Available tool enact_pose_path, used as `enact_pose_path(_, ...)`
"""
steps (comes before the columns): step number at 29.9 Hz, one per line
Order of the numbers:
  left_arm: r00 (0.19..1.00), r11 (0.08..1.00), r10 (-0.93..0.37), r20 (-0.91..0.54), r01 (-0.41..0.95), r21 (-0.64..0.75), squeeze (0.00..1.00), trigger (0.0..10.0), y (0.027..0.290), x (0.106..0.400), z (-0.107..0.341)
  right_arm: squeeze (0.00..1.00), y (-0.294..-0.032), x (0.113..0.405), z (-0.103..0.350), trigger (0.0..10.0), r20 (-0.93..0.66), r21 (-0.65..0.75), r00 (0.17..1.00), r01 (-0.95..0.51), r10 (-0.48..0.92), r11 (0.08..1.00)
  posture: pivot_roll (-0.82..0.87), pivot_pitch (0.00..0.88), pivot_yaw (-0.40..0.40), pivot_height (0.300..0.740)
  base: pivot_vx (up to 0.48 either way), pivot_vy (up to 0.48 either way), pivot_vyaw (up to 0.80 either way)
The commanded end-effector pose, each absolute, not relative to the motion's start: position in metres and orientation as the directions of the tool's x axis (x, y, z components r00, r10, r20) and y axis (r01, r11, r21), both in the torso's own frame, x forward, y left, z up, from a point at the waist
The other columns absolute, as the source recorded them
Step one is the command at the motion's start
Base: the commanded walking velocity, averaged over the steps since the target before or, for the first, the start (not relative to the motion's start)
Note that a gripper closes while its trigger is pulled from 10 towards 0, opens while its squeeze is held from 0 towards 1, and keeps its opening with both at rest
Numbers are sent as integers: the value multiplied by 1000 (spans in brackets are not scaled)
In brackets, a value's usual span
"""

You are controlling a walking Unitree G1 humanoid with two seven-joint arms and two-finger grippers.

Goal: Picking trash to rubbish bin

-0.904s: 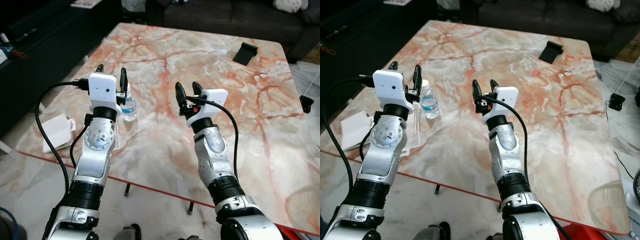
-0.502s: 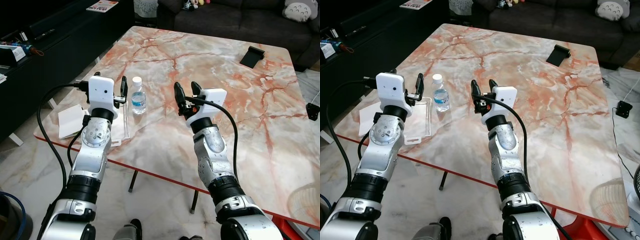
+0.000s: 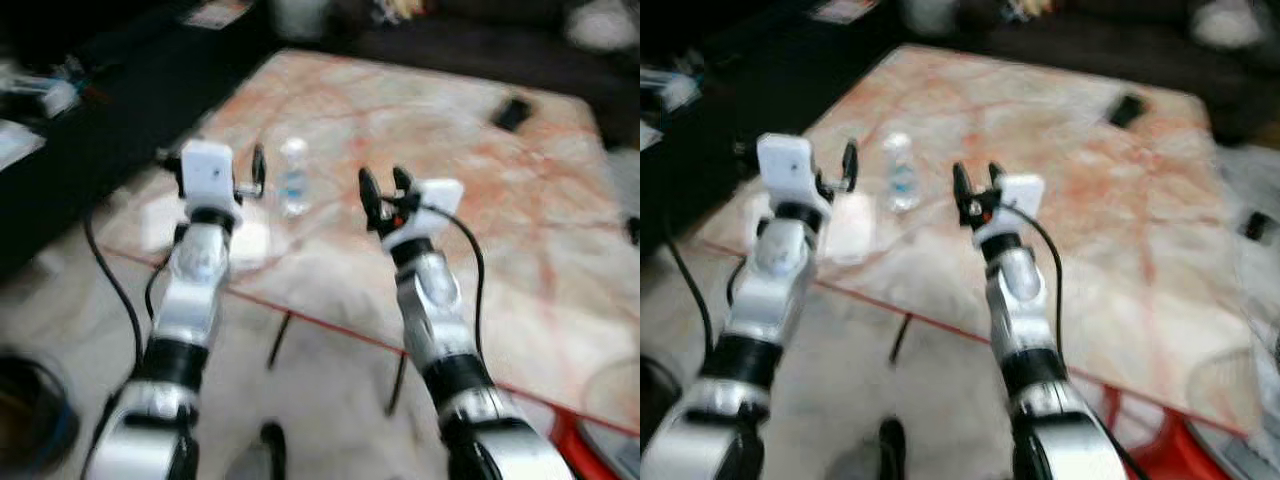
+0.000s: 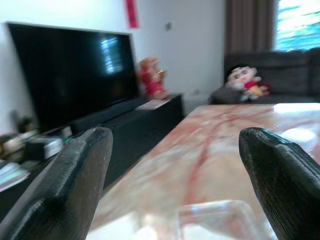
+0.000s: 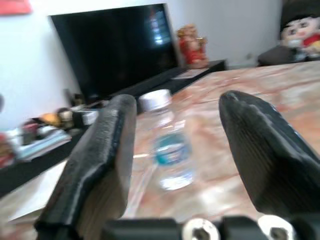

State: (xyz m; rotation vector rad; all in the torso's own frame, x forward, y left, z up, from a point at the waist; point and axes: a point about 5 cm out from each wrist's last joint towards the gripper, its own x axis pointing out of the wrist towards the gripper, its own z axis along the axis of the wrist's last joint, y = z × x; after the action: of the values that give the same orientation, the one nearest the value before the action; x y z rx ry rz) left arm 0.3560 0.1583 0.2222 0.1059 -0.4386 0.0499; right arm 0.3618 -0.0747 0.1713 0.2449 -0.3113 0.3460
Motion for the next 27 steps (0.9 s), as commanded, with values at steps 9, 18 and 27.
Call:
enact_pose_path(9, 875, 992, -14, 483, -48, 116, 0, 10000, 149, 355, 240, 0, -81, 364, 175, 10000, 343, 177, 897, -352, 277, 919, 138, 176, -14, 740, 379, 0, 0)
enact_pose_path(18, 870, 990, -10, 493, -61, 128, 0, 10000, 150, 353, 242, 0, -79, 363, 177, 10000, 352, 156, 890, -359, 288, 920, 139, 180, -18, 740, 480, 0, 0)
enact_pose_path(27, 867, 989, -19, 498, -57, 138, 0, 10000, 149, 351, 243, 0, -78, 363, 177, 10000, 351, 174, 890, -366, 290, 914, 140, 180, -21, 740, 480, 0, 0)
